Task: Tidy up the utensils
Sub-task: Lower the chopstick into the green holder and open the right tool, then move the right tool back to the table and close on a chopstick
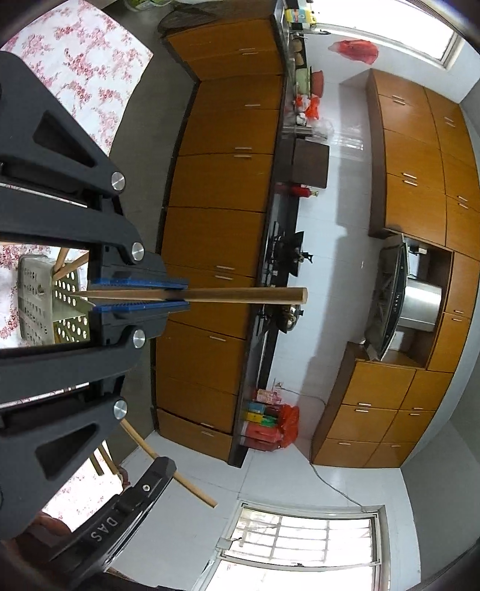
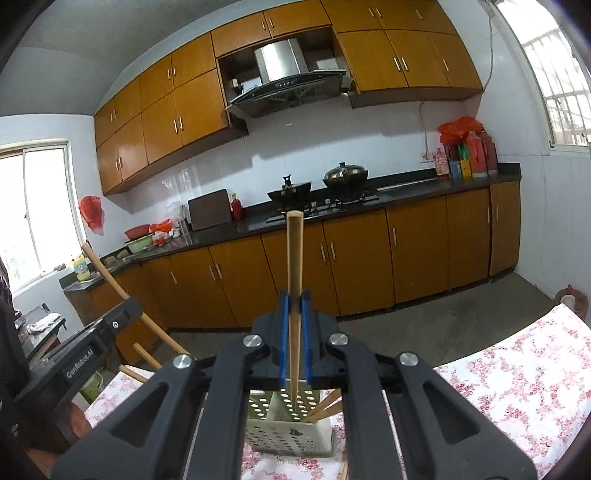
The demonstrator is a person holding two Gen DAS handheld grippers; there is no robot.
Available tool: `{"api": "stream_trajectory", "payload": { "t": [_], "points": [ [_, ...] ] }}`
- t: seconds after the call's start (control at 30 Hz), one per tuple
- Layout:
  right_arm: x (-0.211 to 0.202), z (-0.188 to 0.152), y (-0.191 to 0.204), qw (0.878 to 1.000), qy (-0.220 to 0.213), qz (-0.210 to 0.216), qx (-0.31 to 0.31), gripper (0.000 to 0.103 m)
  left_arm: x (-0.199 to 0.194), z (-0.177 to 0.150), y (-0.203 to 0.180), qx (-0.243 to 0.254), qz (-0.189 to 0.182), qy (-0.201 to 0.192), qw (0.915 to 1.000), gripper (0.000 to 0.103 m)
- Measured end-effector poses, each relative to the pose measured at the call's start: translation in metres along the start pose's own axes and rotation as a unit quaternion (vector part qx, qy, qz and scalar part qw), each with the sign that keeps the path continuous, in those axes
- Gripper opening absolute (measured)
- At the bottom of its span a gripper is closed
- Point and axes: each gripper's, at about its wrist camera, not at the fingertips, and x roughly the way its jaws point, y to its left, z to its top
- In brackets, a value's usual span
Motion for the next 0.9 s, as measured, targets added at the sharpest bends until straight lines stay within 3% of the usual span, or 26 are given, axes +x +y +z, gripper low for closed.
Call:
{"api": "stream_trajectory", "payload": {
  "t": [0.37, 0.5, 0.9],
  "points": [
    [0.013, -0.008, 0.006, 1.0, 0.022, 0.002, -0.002, 0.008, 0.007, -0.01, 0.001, 0.0, -0.003, 0.031, 0.9995, 0.007],
    [0.008, -0.008, 0.004, 1.0, 0.021, -0.005, 0.006, 0.014, 0.009, -0.011, 0.004, -0.005, -0.002, 0.05, 0.9987, 0.008],
    [-0.056, -0.014, -0.01, 0.999, 0.01, -0.041, 0.006, 0.023, -0.039, 0.001, 0.023, -0.012, 0.025, 0.044, 0.9986, 0.009]
  ]
}}
